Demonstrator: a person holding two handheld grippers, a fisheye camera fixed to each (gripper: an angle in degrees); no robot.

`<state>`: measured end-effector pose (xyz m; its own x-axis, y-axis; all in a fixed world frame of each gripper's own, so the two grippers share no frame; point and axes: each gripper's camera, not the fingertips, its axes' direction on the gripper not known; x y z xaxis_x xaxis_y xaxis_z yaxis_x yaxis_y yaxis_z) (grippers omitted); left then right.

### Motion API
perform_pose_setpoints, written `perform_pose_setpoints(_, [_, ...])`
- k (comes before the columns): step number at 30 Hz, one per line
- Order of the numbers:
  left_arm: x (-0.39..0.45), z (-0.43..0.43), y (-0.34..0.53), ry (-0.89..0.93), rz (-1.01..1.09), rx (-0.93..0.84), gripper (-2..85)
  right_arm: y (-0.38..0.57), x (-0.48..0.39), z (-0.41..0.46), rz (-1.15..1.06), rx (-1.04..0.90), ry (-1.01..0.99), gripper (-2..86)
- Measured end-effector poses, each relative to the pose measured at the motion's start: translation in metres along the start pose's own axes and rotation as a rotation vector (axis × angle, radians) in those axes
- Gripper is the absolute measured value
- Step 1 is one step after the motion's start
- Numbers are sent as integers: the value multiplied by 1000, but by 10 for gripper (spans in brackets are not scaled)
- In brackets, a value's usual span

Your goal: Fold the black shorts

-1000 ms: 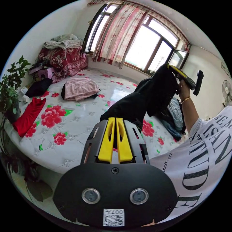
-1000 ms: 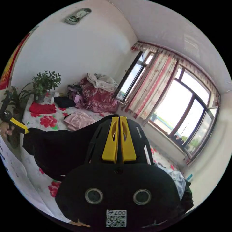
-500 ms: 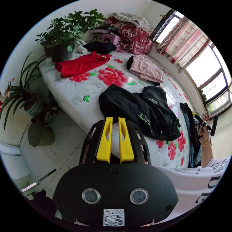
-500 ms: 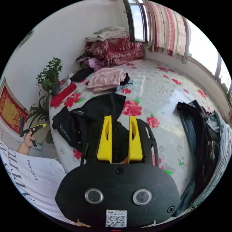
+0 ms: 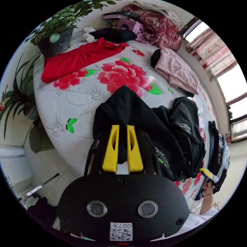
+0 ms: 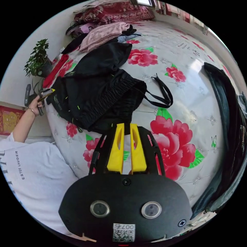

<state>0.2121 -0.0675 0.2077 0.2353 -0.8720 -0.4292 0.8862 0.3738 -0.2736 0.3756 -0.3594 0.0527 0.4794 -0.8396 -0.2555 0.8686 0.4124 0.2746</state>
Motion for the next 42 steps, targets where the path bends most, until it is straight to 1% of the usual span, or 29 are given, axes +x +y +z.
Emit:
perform_pose_setpoints(1, [0, -2, -3, 16, 10, -9, 5, 0, 5, -10, 1, 27, -45, 11])
perform_pose_setpoints(2, [-1, -14, -7, 86, 26, 18, -2, 0, 17, -34, 11, 104, -140, 6])
perform_pose_setpoints(3, [-2, -35, -9, 184, 38, 87, -6, 3, 28, -61, 20, 197, -212, 3])
perform_pose_setpoints(4, [-2, -47, -9, 229, 43, 126, -7, 5, 33, -76, 22, 243, -238, 2])
perform_pose_setpoints(6, [0, -101, -5, 382, 81, 267, -8, 15, 47, -138, 17, 428, -302, 0])
perform_pose_setpoints(7, [2, -115, -3, 414, 95, 304, -9, 18, 50, -155, 7, 477, -320, -1])
perform_pose_setpoints(9, [8, -168, 12, 520, 176, 464, -7, 39, 57, -221, -38, 677, -364, -2])
perform_pose_setpoints(11, [9, -200, 32, 566, 236, 577, -4, 64, 58, -262, -94, 811, -373, -2])
perform_pose_setpoints(12, [8, -213, 47, 580, 265, 628, -1, 83, 59, -282, -123, 866, -366, -3])
perform_pose_setpoints(13, [7, -216, 56, 585, 286, 642, 4, 92, 60, -289, -134, 879, -359, -3])
perform_pose_setpoints(14, [5, -213, 72, 594, 329, 645, 15, 109, 62, -293, -147, 868, -334, -3])
perform_pose_setpoints(16, [1, -189, 93, 563, 335, 559, 47, 131, 66, -279, -102, 783, -266, -3])
perform_pose_setpoints(18, [-12, -136, 117, 479, 197, 328, 66, 154, 78, -227, 56, 582, -214, -3])
perform_pose_setpoints(19, [-15, -123, 124, 471, 171, 284, 70, 160, 81, -212, 94, 537, -219, -3])
perform_pose_setpoints(21, [-24, -79, 150, 426, 76, 131, 81, 189, 85, -156, 221, 420, -243, -3])
perform_pose_setpoints(24, [-19, -43, 165, 367, 59, 7, 86, 211, 80, -107, 319, 308, -253, -3])
perform_pose_setpoints(28, [-1, -18, 153, 324, 102, -47, 93, 214, 76, -96, 346, 290, -268, -3])
perform_pose_setpoints(31, [16, 2, 131, 243, 116, -62, 86, 201, 75, -103, 347, 280, -263, -2])
perform_pose_setpoints(32, [22, 12, 123, 200, 113, -87, 73, 196, 70, -109, 331, 281, -243, -2])
perform_pose_setpoints(33, [27, 16, 117, 112, 108, -95, 32, 192, 63, -116, 309, 294, -211, -2])
perform_pose_setpoints(34, [30, 18, 115, 81, 113, -100, 12, 191, 58, -120, 299, 302, -193, -2])
perform_pose_setpoints(35, [35, 20, 112, 102, 139, -110, 3, 191, 50, -127, 284, 306, -157, -2])
perform_pose_setpoints(36, [41, 22, 111, 189, 189, -131, -3, 194, 43, -133, 290, 300, -101, -2])
perform_pose_setpoints(38, [49, 19, 118, 231, 232, -137, -6, 203, 36, -139, 318, 286, -43, -1])
perform_pose_setpoints(40, [55, 16, 128, 265, 273, -147, -7, 214, 38, -138, 380, 248, -24, 0])
perform_pose_setpoints(42, [56, 16, 141, 326, 283, -176, -5, 225, 45, -127, 495, 173, -29, 4])
